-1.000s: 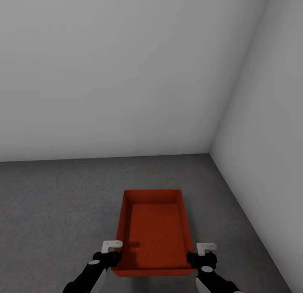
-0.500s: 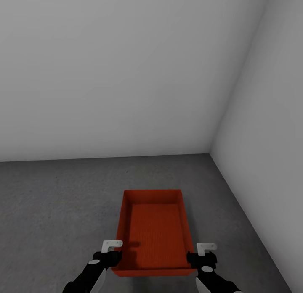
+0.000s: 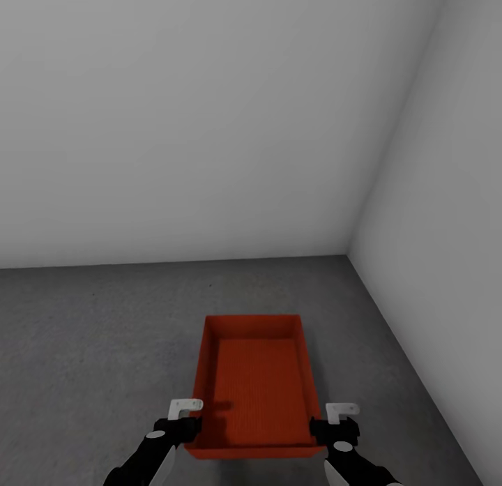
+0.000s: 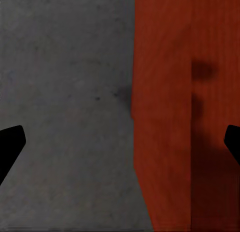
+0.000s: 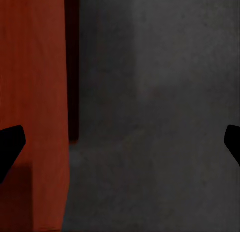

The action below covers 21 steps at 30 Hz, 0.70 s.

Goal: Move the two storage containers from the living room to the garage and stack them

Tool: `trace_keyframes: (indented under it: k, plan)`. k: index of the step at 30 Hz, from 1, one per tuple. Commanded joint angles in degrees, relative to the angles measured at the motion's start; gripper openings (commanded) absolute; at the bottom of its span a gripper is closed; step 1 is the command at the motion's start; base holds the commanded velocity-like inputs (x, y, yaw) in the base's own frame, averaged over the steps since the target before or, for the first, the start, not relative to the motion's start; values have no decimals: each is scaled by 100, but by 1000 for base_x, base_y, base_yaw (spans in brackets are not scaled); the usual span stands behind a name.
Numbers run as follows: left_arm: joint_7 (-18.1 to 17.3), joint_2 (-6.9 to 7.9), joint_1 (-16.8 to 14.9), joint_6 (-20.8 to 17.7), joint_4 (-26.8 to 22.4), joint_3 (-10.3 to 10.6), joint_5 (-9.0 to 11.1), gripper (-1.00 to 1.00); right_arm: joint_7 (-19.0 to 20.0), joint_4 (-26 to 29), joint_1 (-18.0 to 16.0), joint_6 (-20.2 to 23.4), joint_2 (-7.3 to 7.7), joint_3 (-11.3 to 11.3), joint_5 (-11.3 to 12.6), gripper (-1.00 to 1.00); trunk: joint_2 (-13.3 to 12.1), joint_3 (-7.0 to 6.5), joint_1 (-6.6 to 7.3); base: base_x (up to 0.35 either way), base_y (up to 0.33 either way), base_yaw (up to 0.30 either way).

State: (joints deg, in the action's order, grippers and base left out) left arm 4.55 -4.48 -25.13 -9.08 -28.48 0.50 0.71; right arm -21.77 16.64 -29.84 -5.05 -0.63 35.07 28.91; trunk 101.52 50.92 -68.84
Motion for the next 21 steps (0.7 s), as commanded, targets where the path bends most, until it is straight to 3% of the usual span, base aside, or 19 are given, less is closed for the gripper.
trace_keyframes:
  k: [1,21]
  plan:
    - [20,-1,0,-41,-11,3,8,100,-25,-3,-5,-31,1,44,62,100,-40,-14,23,0,0,0]
    - [19,-10,-1,-67,-7,1,8,100,-11,187,-5,34,4,44,62,100,-842,-373,462,0,0,0]
